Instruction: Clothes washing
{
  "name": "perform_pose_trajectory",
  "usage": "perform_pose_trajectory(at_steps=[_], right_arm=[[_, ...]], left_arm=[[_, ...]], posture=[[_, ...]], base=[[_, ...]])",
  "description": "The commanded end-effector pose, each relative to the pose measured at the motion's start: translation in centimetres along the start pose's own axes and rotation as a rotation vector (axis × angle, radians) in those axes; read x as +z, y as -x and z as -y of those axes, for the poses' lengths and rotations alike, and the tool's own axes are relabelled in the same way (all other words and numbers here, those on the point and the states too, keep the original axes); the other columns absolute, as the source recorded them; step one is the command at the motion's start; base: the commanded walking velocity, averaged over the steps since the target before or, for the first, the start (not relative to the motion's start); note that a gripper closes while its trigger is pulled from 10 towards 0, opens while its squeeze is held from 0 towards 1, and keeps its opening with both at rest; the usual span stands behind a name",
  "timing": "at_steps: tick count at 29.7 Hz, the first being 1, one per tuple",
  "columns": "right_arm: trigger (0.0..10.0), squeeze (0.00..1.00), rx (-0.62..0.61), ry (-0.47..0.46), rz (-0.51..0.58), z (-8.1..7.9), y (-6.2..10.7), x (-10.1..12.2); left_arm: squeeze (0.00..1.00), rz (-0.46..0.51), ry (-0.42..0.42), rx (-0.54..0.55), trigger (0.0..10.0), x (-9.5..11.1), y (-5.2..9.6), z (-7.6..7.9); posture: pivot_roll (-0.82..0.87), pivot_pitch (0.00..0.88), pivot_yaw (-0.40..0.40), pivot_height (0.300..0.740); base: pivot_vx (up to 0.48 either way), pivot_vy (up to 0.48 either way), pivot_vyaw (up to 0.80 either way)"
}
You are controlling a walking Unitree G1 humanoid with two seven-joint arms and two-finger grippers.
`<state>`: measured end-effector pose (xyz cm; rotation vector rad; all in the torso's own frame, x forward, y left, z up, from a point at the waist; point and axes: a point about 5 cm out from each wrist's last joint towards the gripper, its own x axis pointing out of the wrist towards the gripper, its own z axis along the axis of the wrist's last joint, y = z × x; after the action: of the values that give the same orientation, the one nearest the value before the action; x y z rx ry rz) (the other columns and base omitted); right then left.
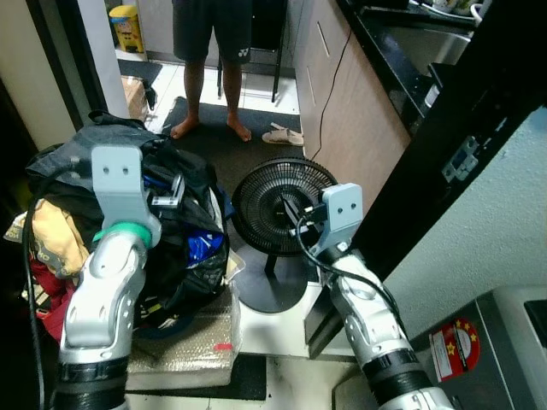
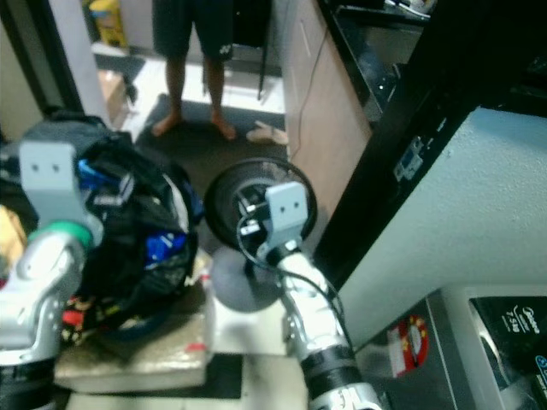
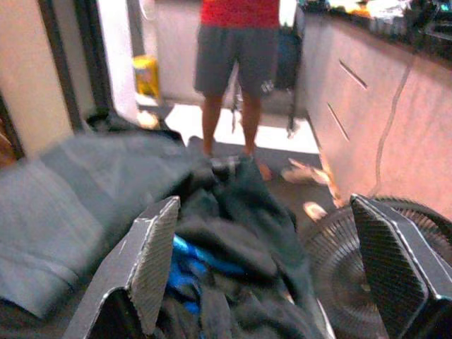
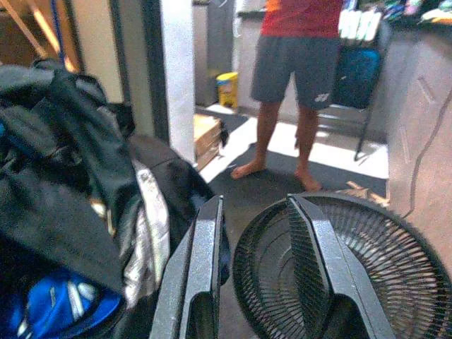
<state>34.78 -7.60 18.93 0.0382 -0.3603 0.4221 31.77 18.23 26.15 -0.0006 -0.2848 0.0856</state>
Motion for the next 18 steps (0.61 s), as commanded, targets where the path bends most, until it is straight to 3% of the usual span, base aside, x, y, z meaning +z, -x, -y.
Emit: perform_pose_trajectory(at_steps=[1, 2, 4, 18], right_arm=[[10.0, 0.0, 0.012, 0.007, 0.043, -0.4, 0.2, 0.7], [10.0, 0.0, 0.012, 0.007, 0.043, -0.4, 0.2, 0.7], [10.0, 0.0, 0.009, 0.01, 0.096, -0.5, 0.3, 2.0], [10.0, 0.0, -0.06, -0.036, 0.156, 0.5, 0.4, 3.5]], left_arm=[[0.0, 0.095, -0.1, -0.039, 10.0, 1.4, 0.3, 1.0], [0.0, 0.095, -0.1, -0.039, 10.0, 1.4, 0.3, 1.0], [0.0, 0.142, -0.203, -0.106, 10.0, 1.8, 0.9, 2.0], [0.0, 0.086, -0.195, -0.146, 10.0, 0.1, 1.7, 2.6]], posture=[[0.15, 0.078, -0.044, 0.74], [0.15, 0.078, -0.044, 0.74], [0.14, 0.074, -0.035, 0.74], [0.12, 0.069, -0.026, 0.74]], base=[[0.0, 0.0, 0.0], [0.0, 0.0, 0.0], [0.0, 0.0, 0.0], [0.0, 0.0, 0.0]])
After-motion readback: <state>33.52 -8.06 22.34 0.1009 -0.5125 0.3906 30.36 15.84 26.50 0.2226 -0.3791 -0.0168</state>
